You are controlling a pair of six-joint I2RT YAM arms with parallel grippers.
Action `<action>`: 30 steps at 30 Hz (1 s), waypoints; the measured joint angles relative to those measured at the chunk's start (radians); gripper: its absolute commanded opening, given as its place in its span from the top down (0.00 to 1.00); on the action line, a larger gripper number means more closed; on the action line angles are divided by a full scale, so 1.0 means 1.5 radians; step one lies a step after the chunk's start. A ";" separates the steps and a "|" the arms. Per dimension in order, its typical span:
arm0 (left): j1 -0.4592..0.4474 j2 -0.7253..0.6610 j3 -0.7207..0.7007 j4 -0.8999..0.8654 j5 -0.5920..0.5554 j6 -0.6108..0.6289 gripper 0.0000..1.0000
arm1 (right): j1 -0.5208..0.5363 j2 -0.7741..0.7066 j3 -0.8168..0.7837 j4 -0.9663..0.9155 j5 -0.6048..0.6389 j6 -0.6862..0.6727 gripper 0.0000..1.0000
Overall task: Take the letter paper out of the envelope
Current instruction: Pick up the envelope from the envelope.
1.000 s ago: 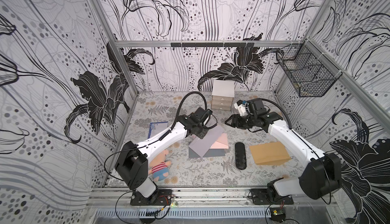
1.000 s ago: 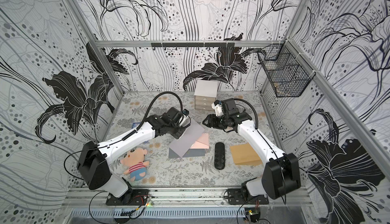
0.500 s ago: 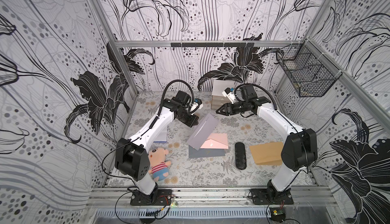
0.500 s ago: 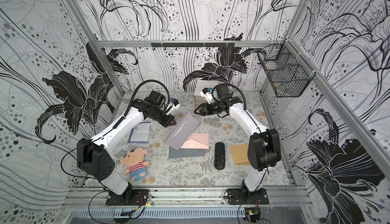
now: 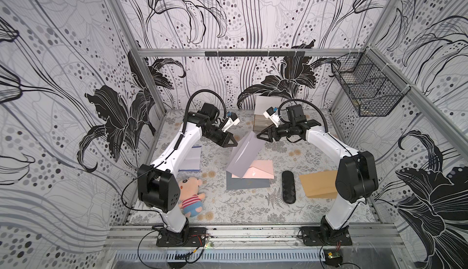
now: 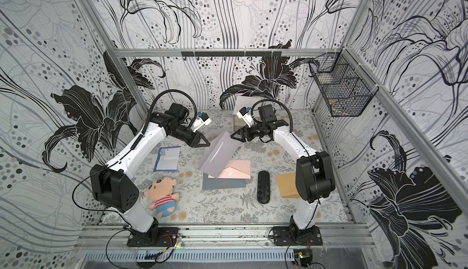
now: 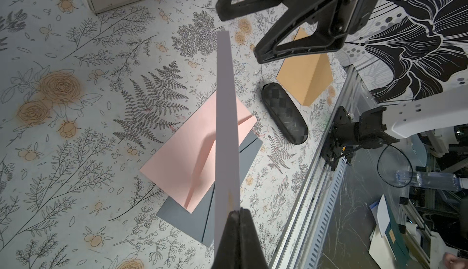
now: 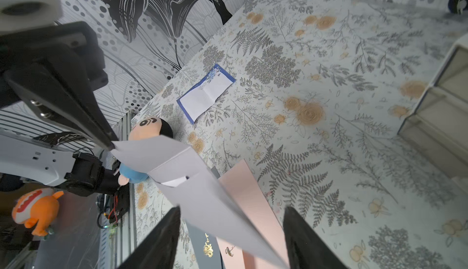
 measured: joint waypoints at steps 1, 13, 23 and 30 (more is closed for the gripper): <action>0.000 0.000 0.000 -0.003 0.003 0.001 1.00 | 0.000 0.000 0.008 0.000 -0.002 -0.010 0.20; 0.000 0.002 0.010 -0.024 0.047 0.011 1.00 | 0.005 0.058 0.056 -0.052 -0.077 -0.158 0.09; 0.000 0.002 0.010 -0.029 0.061 0.011 1.00 | 0.036 0.096 0.090 -0.097 -0.152 -0.197 0.51; 0.001 0.002 0.010 -0.031 0.062 0.012 1.00 | 0.042 0.096 0.066 -0.102 -0.188 -0.196 0.70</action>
